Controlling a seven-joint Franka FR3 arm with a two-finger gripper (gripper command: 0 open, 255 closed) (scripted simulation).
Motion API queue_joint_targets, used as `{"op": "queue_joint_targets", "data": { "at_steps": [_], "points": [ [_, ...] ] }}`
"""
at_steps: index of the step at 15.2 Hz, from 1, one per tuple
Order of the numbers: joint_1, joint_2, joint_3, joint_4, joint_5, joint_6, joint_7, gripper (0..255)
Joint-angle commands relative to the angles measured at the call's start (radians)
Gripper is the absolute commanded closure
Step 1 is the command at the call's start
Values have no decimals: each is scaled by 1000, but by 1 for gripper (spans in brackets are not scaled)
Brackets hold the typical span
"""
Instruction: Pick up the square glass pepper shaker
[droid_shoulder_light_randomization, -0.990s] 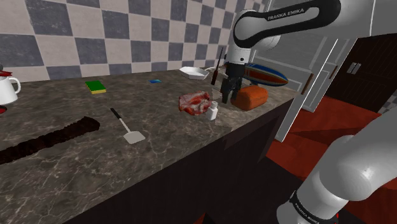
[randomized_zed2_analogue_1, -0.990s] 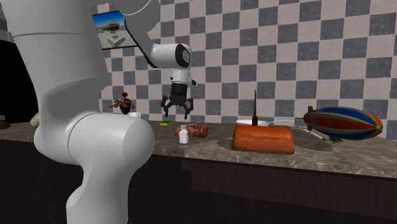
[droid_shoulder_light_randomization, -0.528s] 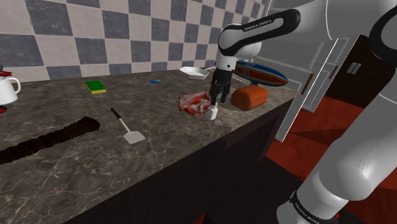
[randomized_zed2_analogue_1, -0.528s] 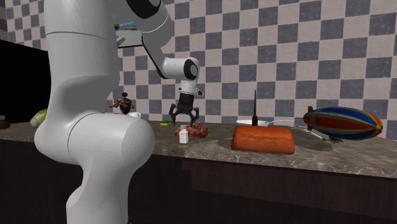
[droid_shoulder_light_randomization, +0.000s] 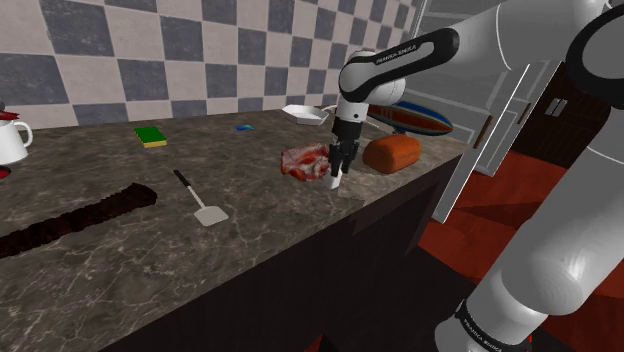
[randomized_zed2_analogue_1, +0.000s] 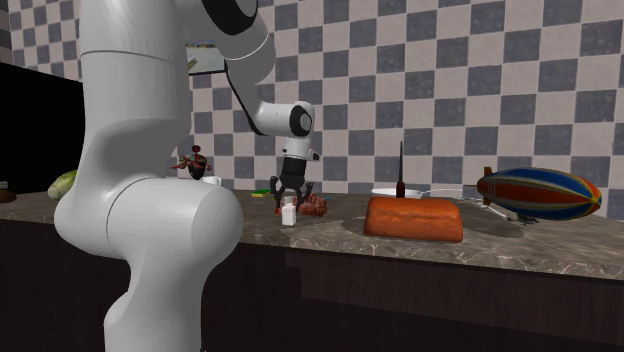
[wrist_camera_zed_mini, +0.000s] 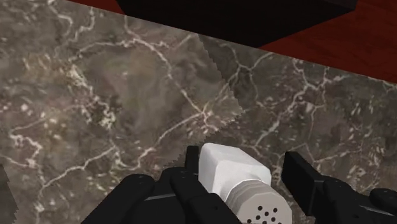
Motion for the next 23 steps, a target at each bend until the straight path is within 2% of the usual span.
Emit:
{"op": "queue_joint_targets", "data": {
  "at_steps": [1,9,23],
  "points": [
    [0,1,0,-2,0,4,0,255],
    [1,2,1,0,0,2,1,255],
    [-1,-51,-1,131,-9,-181,23,255]
  ]
}}
